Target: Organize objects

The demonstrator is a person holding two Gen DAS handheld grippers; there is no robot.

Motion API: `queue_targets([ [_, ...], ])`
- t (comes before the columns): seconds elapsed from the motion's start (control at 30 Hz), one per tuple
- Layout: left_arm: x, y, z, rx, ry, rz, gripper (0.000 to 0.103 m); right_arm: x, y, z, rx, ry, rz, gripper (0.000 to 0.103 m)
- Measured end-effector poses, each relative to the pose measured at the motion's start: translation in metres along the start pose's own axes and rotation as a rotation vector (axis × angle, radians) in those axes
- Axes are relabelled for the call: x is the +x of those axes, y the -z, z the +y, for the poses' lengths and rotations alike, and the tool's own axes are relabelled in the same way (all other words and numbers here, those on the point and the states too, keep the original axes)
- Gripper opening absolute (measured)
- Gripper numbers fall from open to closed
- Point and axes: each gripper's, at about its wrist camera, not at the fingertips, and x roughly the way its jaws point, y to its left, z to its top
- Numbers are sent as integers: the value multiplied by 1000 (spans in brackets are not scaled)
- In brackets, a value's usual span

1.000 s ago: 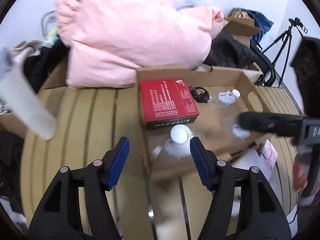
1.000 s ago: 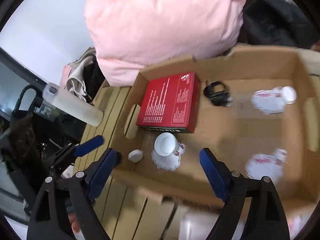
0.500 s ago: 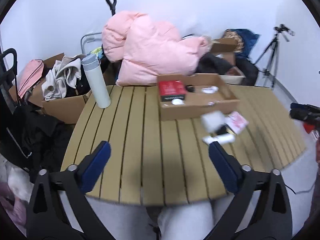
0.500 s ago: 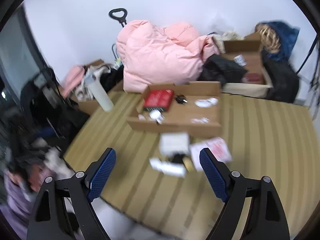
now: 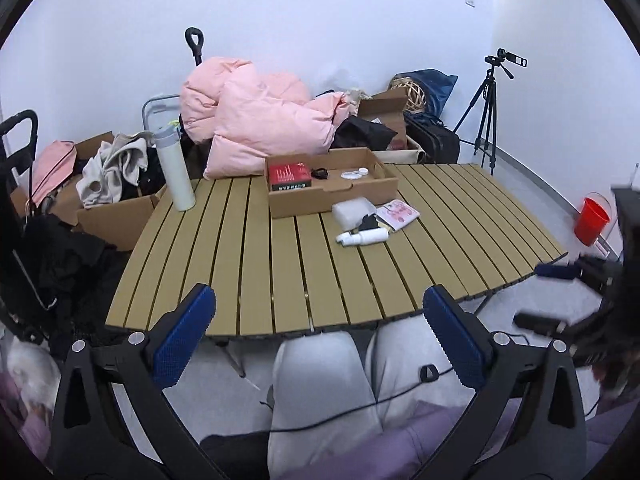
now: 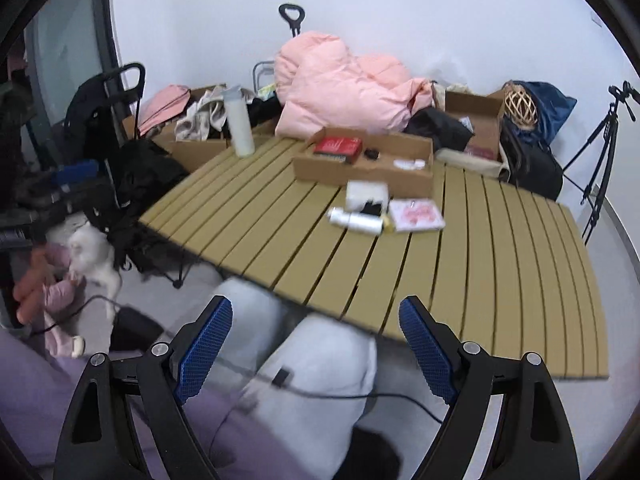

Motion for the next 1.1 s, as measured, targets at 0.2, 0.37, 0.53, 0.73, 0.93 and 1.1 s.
queue_targets([
  [0.2, -10, 5, 1, -10, 5, -13, 103, -9, 19, 7, 11, 19, 0, 88],
  [0.37, 3, 9, -1, -7, 4, 17, 103, -5, 17, 2, 37, 25, -8, 88],
  [0.53, 43, 9, 1, -9, 81, 62, 103, 14, 18, -6, 60, 27, 7, 88],
  [0.73, 149, -17, 18, -65, 141, 130, 99, 70, -7, -50, 153, 11, 27, 86],
  [0.93, 272, -42, 9, -26, 97, 263, 76, 147, -51, -91, 192, -16, 63, 50],
  [1.1, 348, -53, 0, -113, 209, 358, 76, 212, -82, -112, 215, -40, 116, 40],
])
